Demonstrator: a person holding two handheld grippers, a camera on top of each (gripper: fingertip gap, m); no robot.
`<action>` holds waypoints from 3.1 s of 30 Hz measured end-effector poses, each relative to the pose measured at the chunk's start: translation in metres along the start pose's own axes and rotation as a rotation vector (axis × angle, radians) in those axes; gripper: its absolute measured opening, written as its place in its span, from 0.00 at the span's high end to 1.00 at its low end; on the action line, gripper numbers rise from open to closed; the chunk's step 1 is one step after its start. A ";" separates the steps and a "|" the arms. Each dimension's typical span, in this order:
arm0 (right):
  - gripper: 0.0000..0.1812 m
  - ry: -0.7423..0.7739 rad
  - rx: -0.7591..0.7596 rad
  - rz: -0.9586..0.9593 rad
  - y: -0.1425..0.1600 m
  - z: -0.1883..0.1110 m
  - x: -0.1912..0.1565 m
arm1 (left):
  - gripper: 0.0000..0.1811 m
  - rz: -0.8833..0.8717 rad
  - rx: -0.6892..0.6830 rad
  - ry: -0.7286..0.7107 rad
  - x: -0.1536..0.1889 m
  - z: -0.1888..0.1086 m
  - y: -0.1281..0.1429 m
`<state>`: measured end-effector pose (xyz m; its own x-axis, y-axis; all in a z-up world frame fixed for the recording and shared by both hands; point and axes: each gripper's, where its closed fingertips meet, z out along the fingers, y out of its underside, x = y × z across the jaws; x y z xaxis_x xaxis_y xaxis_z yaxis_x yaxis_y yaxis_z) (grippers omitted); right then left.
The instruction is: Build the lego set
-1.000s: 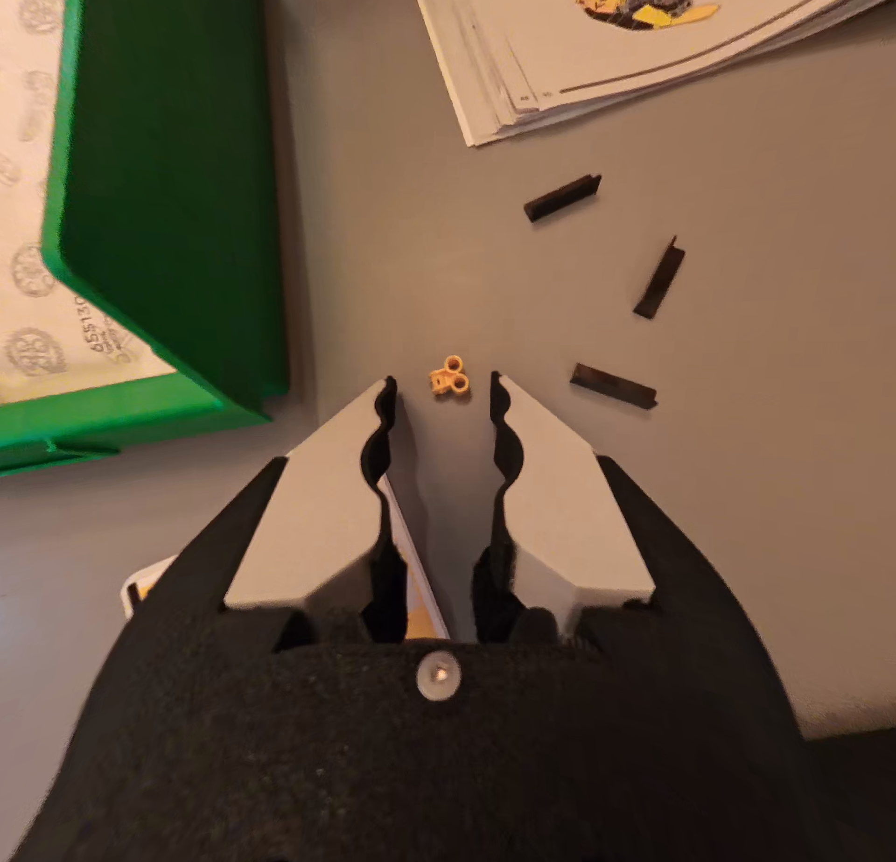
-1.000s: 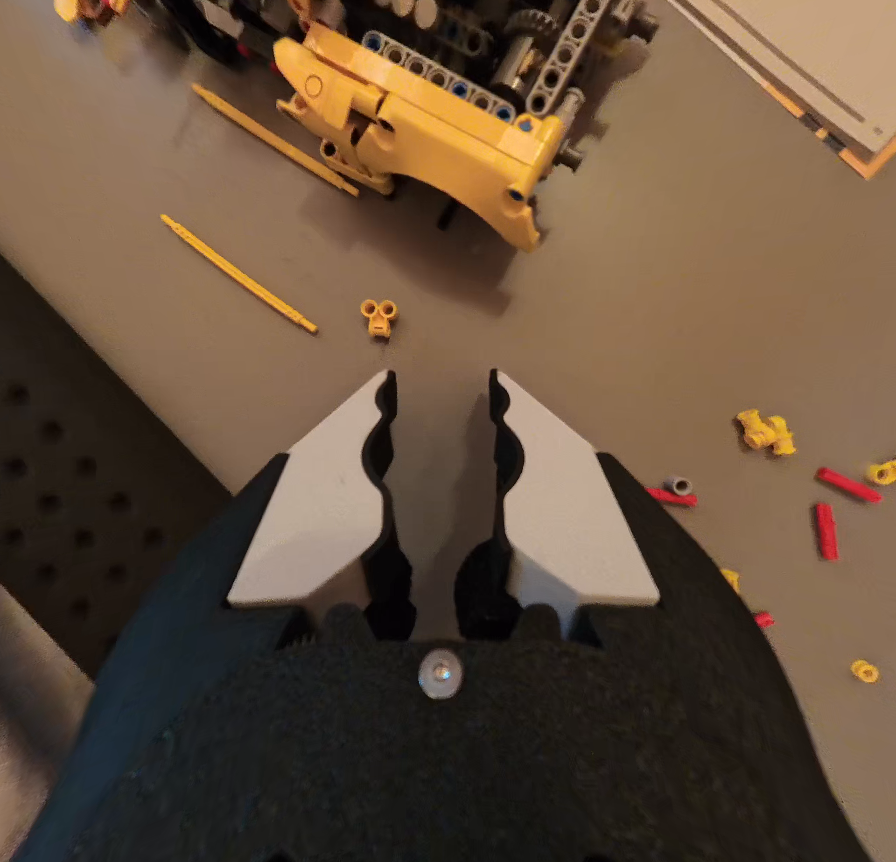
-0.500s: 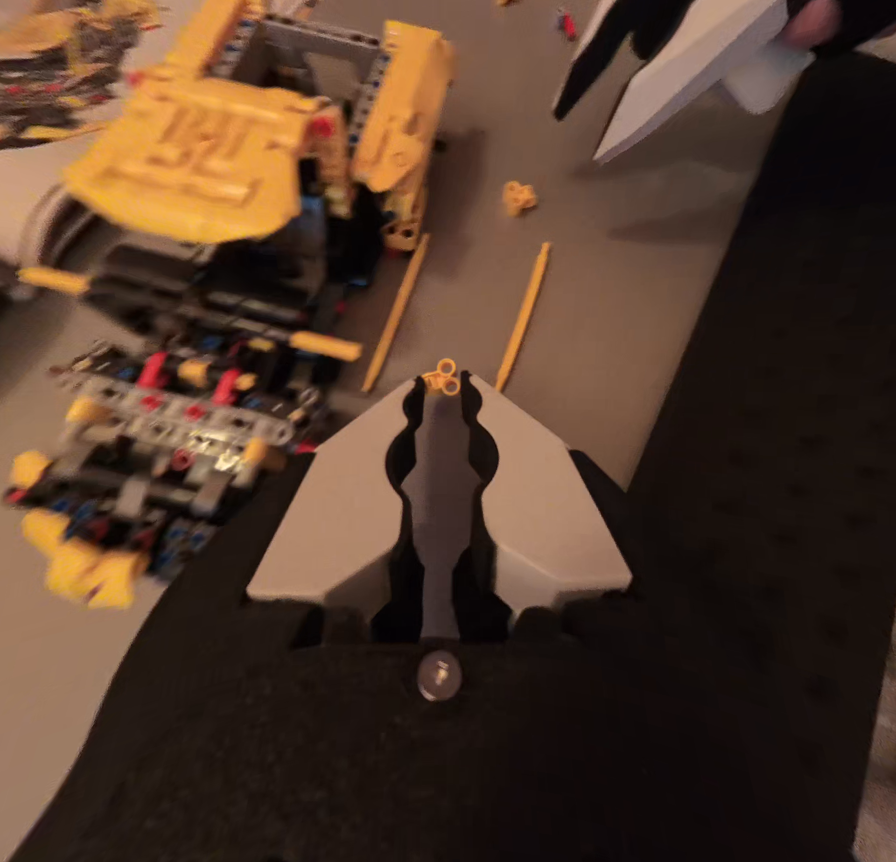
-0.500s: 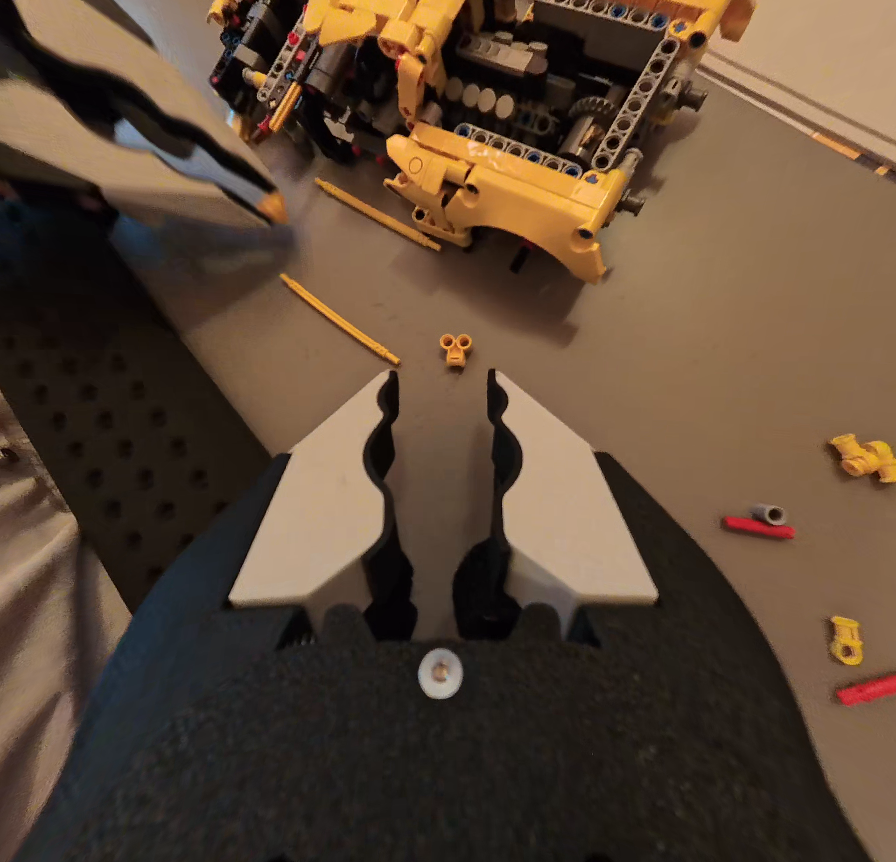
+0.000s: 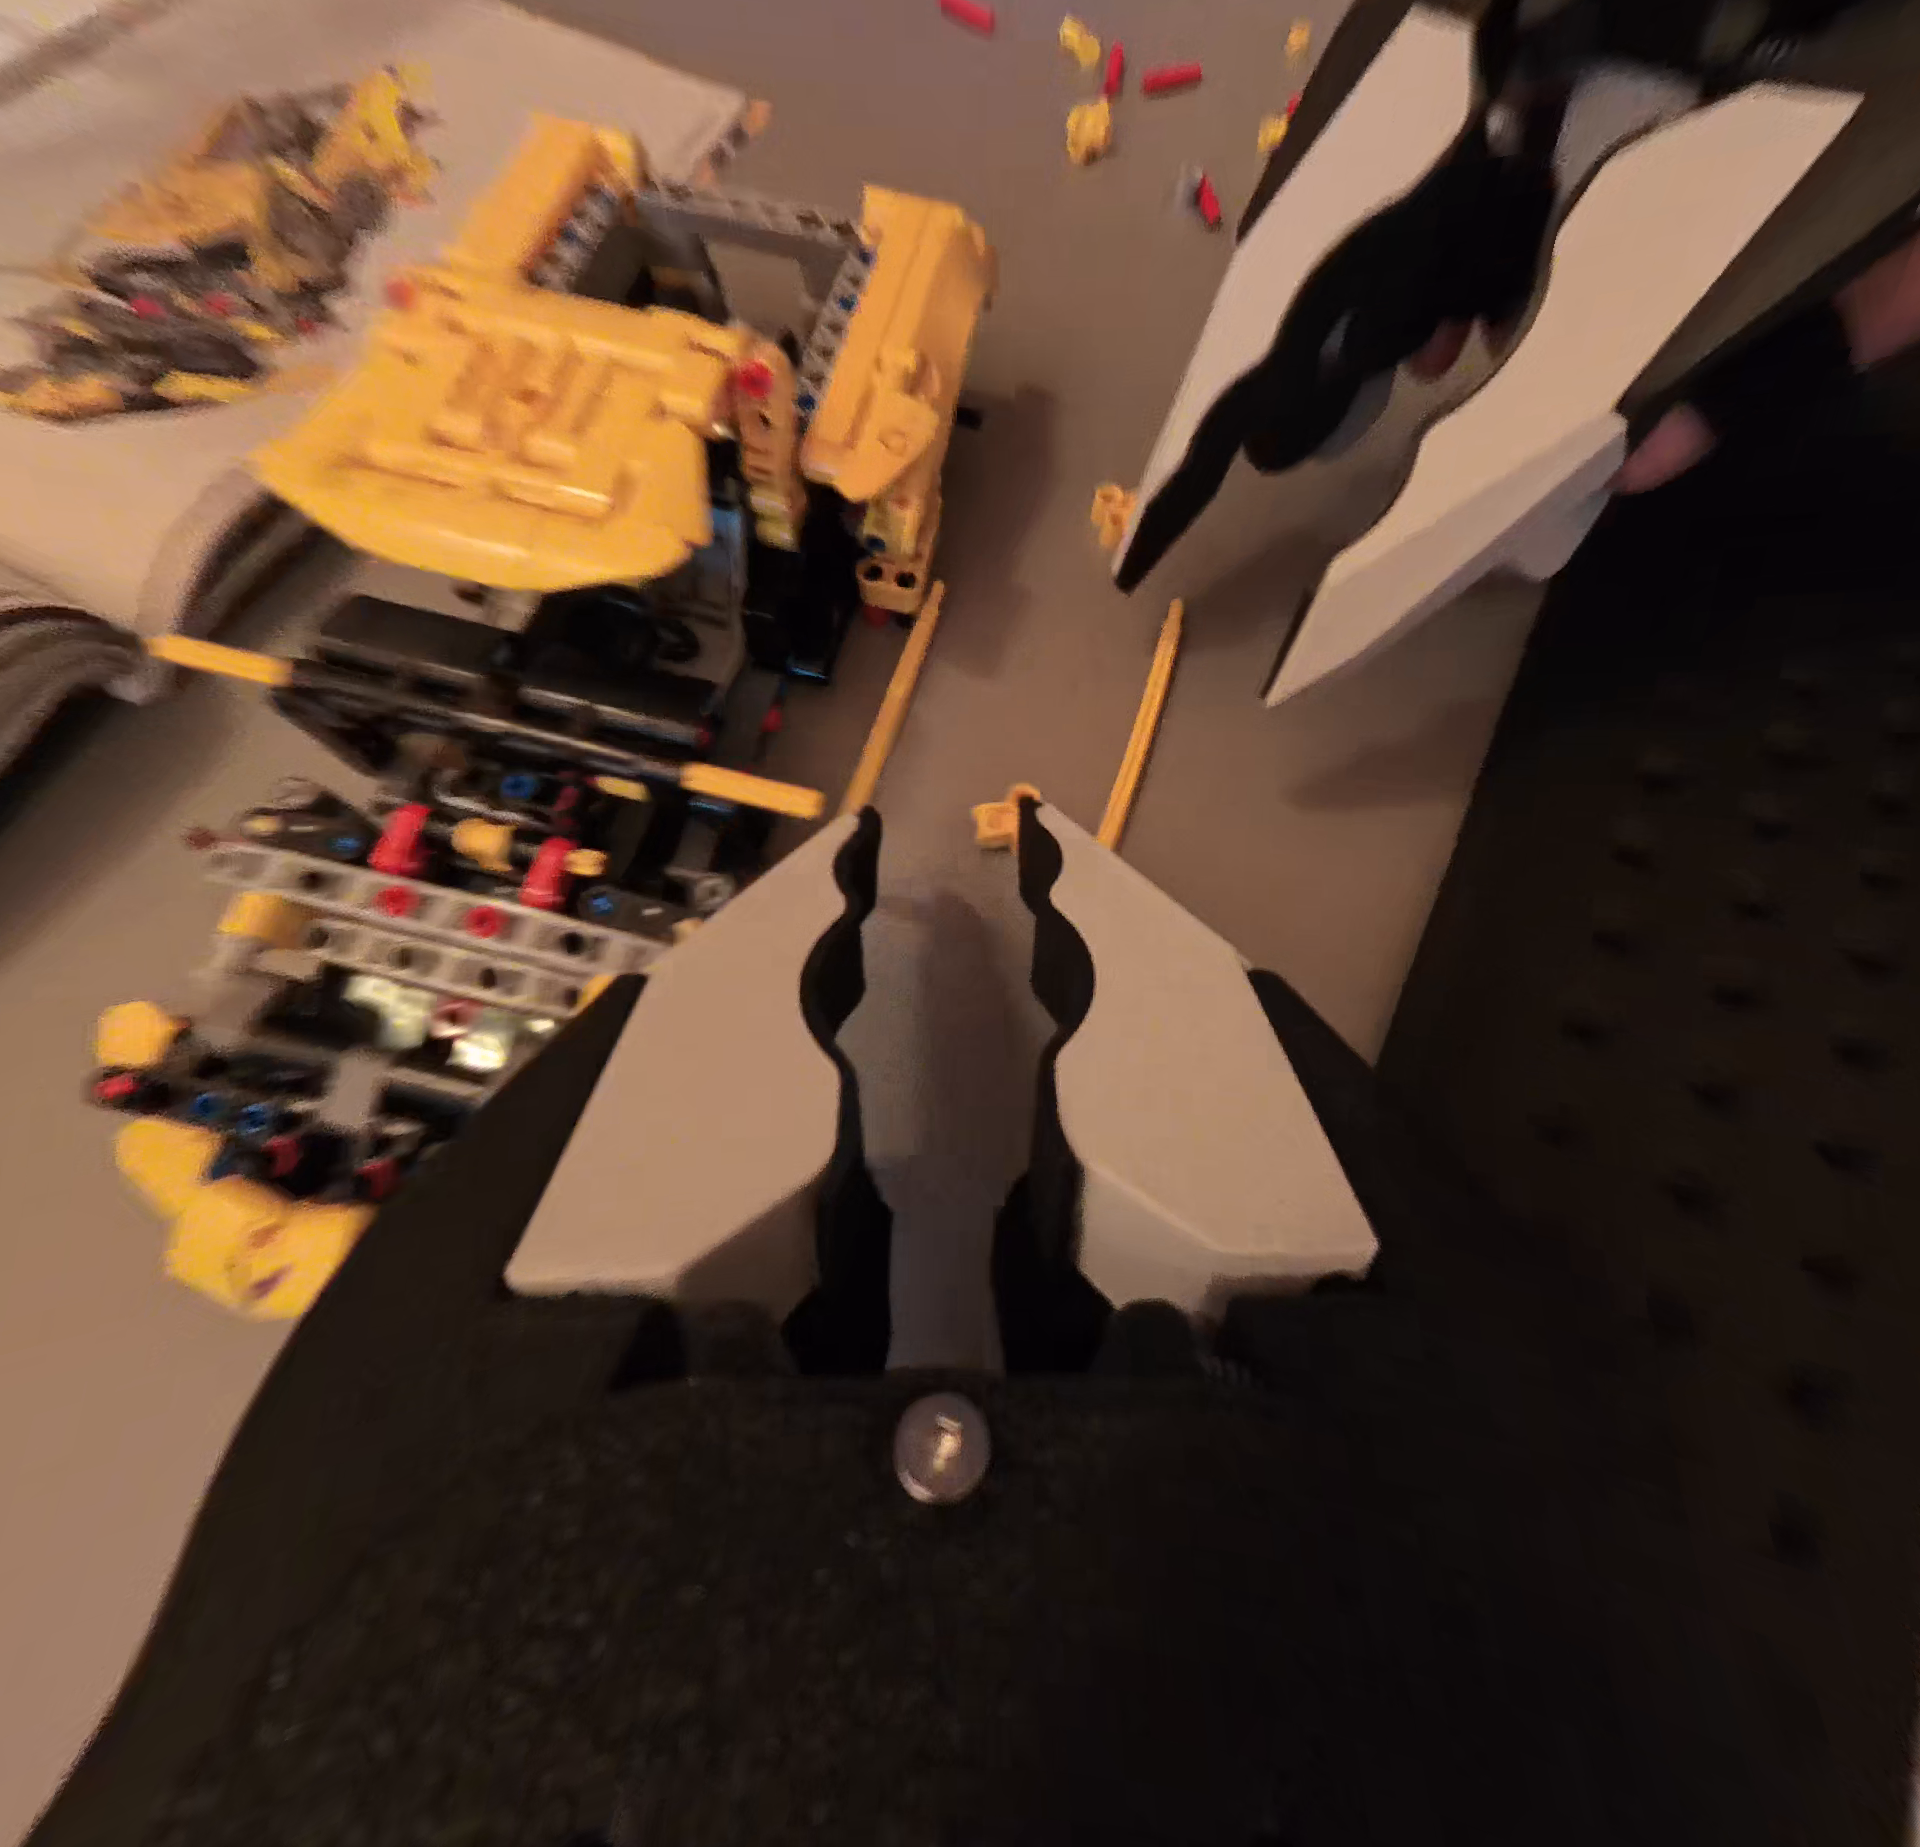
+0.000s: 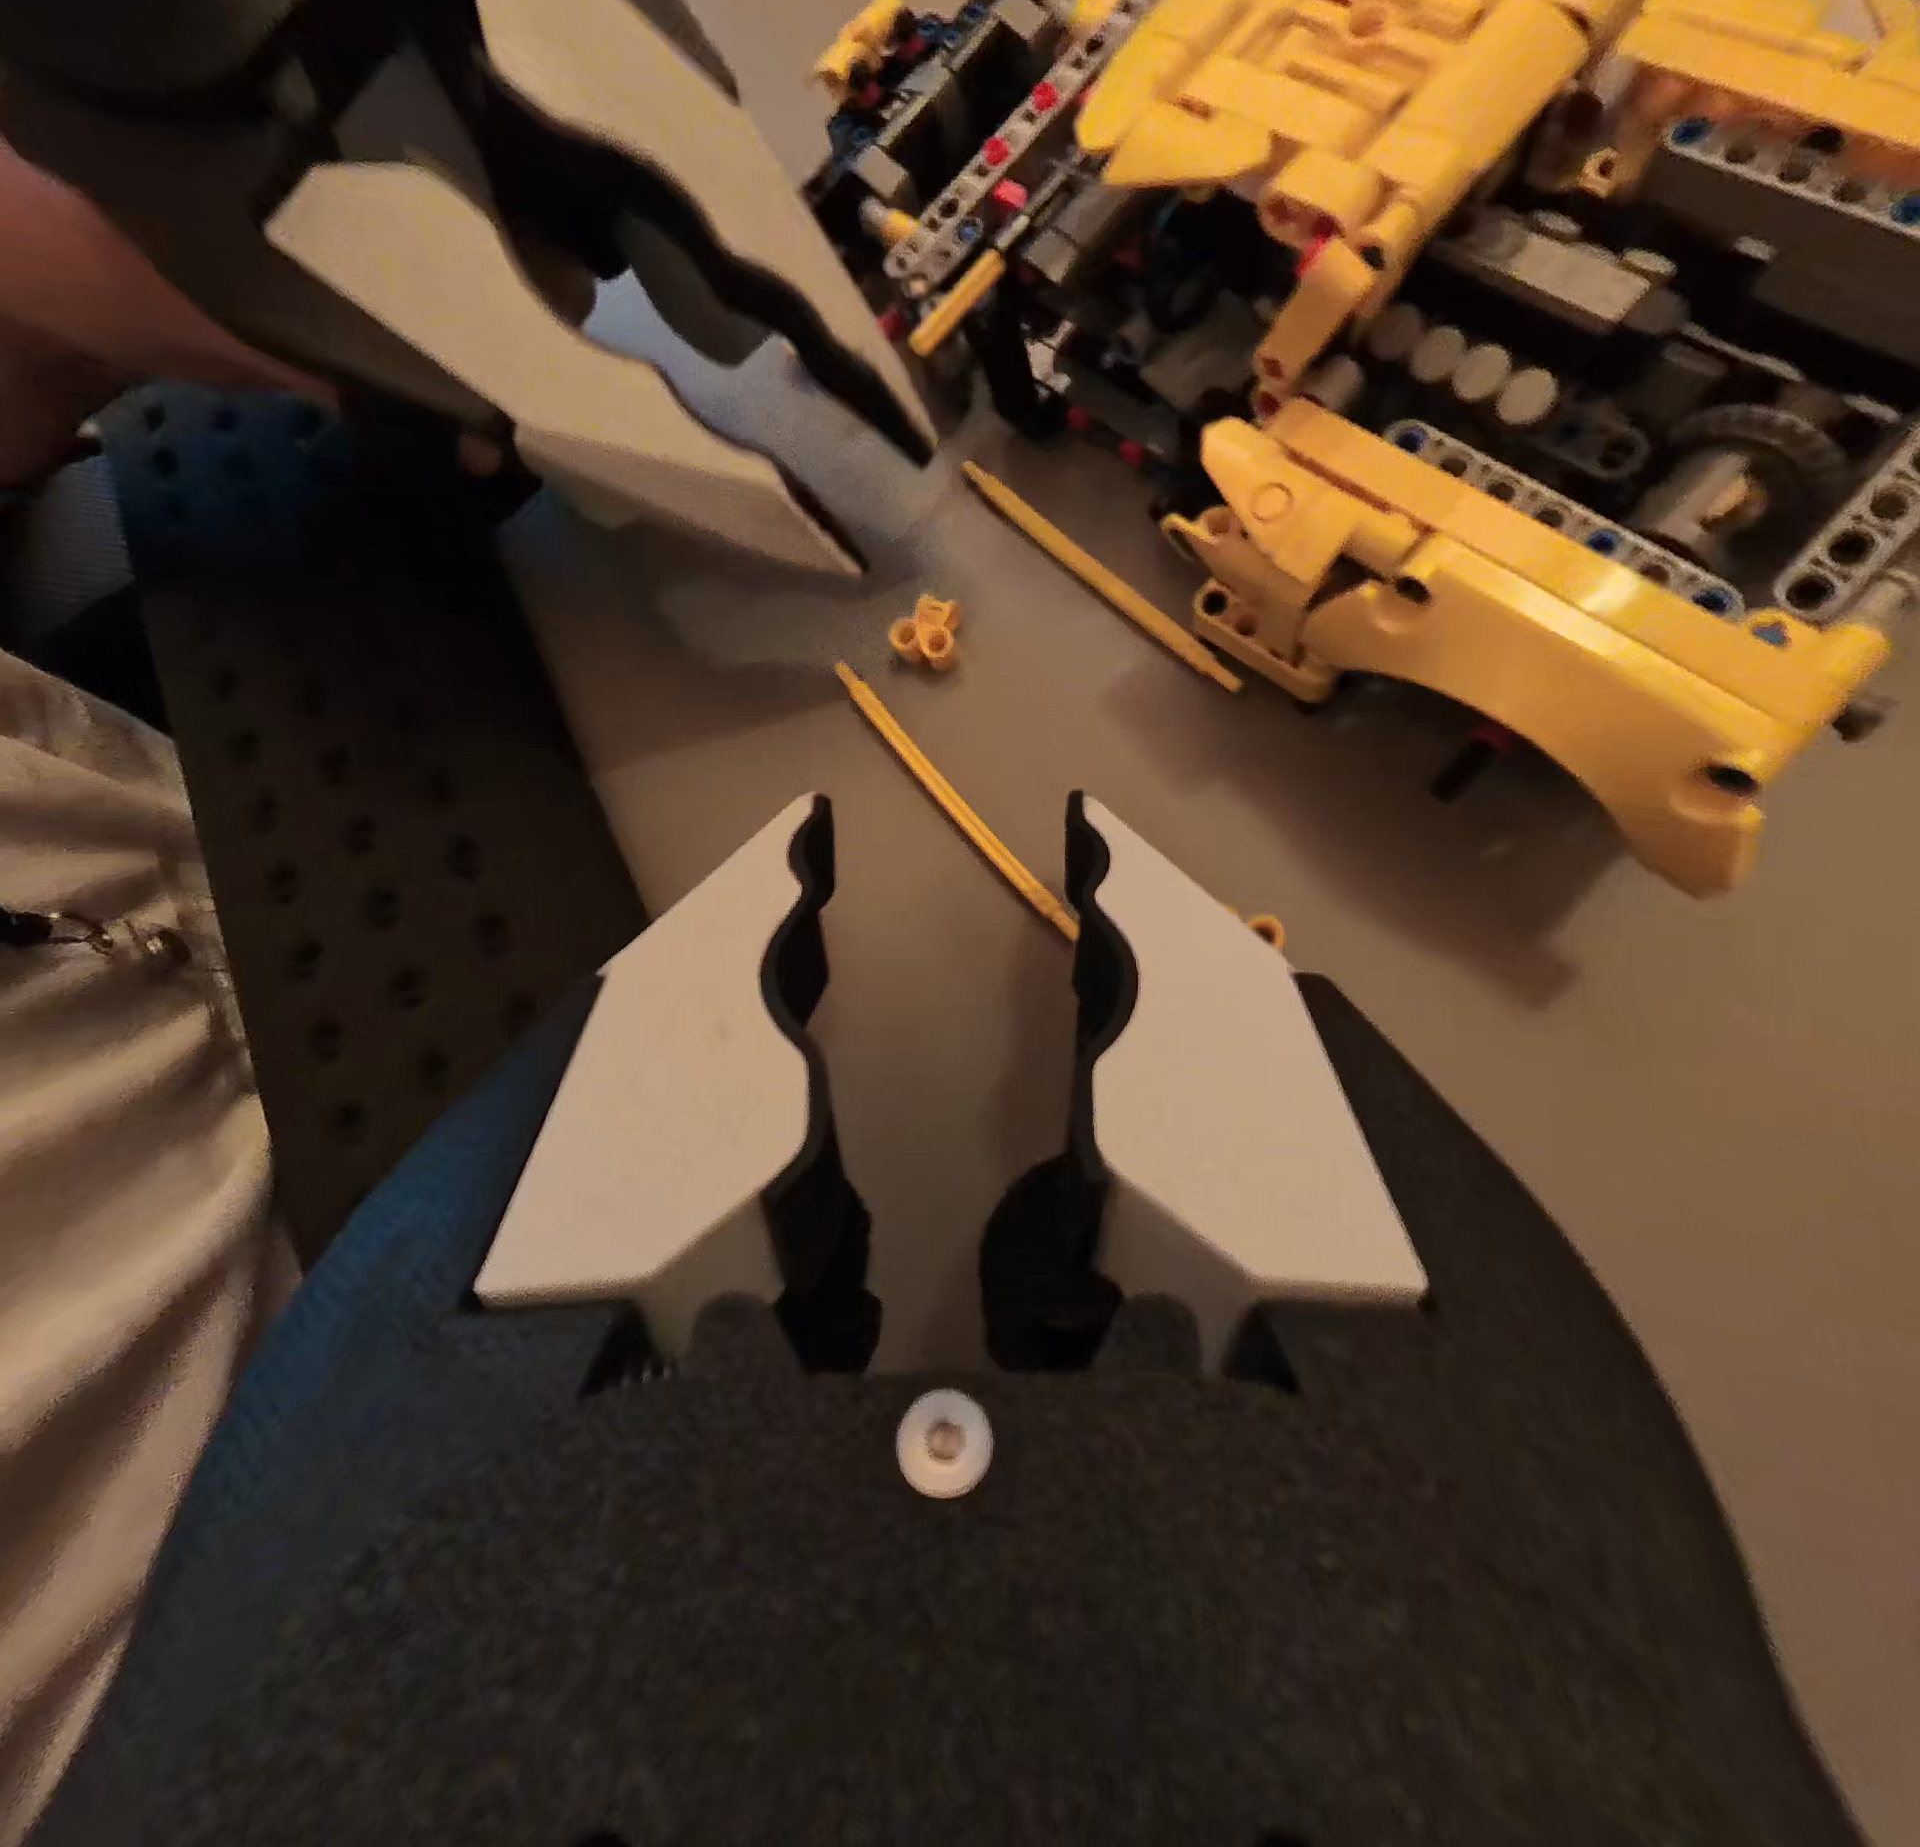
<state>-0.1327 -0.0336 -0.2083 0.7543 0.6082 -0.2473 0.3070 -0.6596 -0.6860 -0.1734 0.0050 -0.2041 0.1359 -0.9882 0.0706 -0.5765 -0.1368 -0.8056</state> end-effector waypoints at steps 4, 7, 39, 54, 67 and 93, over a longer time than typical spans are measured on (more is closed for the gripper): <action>0.75 -0.031 0.067 -0.036 -0.013 0.004 -0.006 | 0.86 0.032 0.171 -0.156 -0.056 -0.042 -0.020; 0.70 -0.016 0.093 -0.072 -0.020 0.006 -0.003 | 0.86 0.011 0.347 -0.240 -0.100 -0.084 -0.041; 0.83 0.189 0.006 0.029 0.026 -0.019 0.050 | 0.92 0.019 0.287 -0.736 -0.197 -0.104 0.002; 0.96 0.339 0.102 -0.797 -0.061 -0.044 -0.008 | 0.83 -0.259 0.245 0.323 0.000 -0.049 -0.083; 0.96 0.317 0.054 -1.046 -0.076 -0.041 -0.041 | 0.94 -0.259 0.160 0.568 0.042 -0.046 -0.077; 0.90 -0.657 1.139 0.554 -0.147 -0.092 -0.046 | 0.96 -0.461 0.926 0.447 0.022 -0.095 -0.142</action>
<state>-0.1593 -0.0054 -0.0324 0.1229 0.6915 -0.7119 -0.7970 -0.3587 -0.4859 -0.1651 -0.0036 -0.0326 -0.2264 -0.8180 0.5288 0.2999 -0.5750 -0.7612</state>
